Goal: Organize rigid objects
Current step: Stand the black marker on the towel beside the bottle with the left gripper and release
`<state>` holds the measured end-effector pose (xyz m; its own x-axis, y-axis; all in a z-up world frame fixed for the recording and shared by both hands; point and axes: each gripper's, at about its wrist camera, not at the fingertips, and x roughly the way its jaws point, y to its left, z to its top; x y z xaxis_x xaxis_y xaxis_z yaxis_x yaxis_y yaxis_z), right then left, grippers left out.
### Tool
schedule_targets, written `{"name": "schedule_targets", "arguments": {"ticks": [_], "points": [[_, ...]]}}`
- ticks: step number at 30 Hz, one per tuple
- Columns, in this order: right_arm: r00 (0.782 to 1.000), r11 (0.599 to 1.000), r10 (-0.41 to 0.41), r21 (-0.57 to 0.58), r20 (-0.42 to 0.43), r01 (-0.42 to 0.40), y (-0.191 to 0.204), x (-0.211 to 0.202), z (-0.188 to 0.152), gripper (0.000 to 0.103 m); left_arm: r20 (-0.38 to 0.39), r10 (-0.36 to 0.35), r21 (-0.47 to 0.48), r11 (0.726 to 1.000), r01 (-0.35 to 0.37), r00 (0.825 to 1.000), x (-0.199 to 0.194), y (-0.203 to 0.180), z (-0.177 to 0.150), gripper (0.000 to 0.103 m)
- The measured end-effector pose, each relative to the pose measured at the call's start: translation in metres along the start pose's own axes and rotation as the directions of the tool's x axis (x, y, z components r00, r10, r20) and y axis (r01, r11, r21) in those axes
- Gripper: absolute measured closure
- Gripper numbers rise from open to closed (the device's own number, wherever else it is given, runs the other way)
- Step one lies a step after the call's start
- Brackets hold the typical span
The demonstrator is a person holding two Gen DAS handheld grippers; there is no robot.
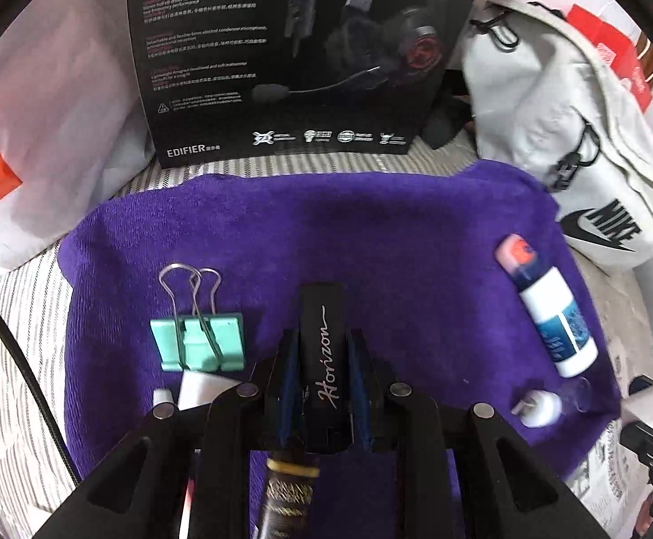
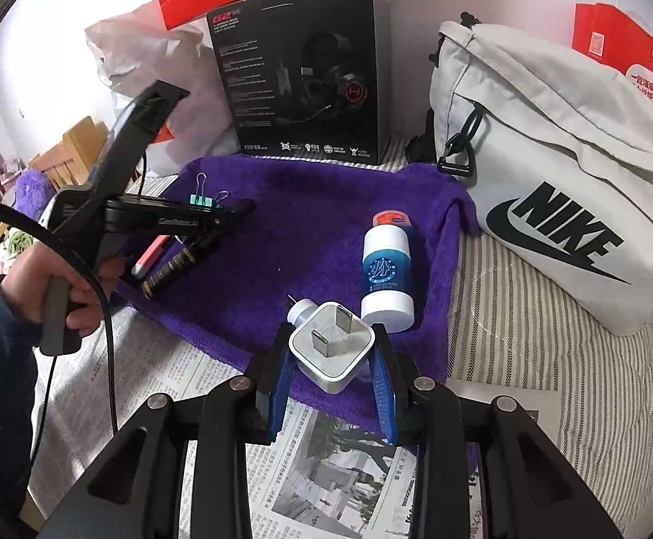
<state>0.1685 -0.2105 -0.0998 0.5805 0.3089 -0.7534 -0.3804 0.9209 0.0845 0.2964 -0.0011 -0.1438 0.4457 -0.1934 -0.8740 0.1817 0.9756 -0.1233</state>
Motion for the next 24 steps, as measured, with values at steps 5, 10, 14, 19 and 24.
{"name": "schedule_targets", "arguments": {"ticks": [5, 10, 14, 19, 24], "points": [[1.0, 1.0, 0.005, -0.006, -0.01, -0.005, 0.003, 0.006, 0.002, 0.071, -0.001, 0.005, 0.014, 1.0, -0.005, 1.0, 0.003, -0.001, 0.002, 0.081], [1.0, 1.0, 0.007, -0.016, -0.014, -0.008, 0.006, 0.008, 0.002, 0.071, 0.005, 0.014, 0.029, 0.999, -0.014, 1.0, 0.003, -0.003, 0.001, 0.081], [1.0, 1.0, -0.002, -0.024, -0.013, 0.002, 0.006, 0.007, 0.005, 0.071, -0.015, -0.007, 0.016, 1.0, 0.007, 1.0, -0.001, -0.002, -0.001, 0.078], [1.0, 1.0, -0.009, -0.028, -0.003, 0.009, 0.007, 0.006, 0.009, 0.071, -0.005, -0.021, 0.017, 1.0, 0.021, 1.0, -0.018, -0.003, -0.012, 0.068], [1.0, 0.999, -0.018, -0.04, -0.001, 0.018, 0.009, 0.008, 0.011, 0.071, 0.018, -0.034, 0.019, 0.999, 0.034, 0.999, -0.046, -0.001, -0.03, 0.068]]}}
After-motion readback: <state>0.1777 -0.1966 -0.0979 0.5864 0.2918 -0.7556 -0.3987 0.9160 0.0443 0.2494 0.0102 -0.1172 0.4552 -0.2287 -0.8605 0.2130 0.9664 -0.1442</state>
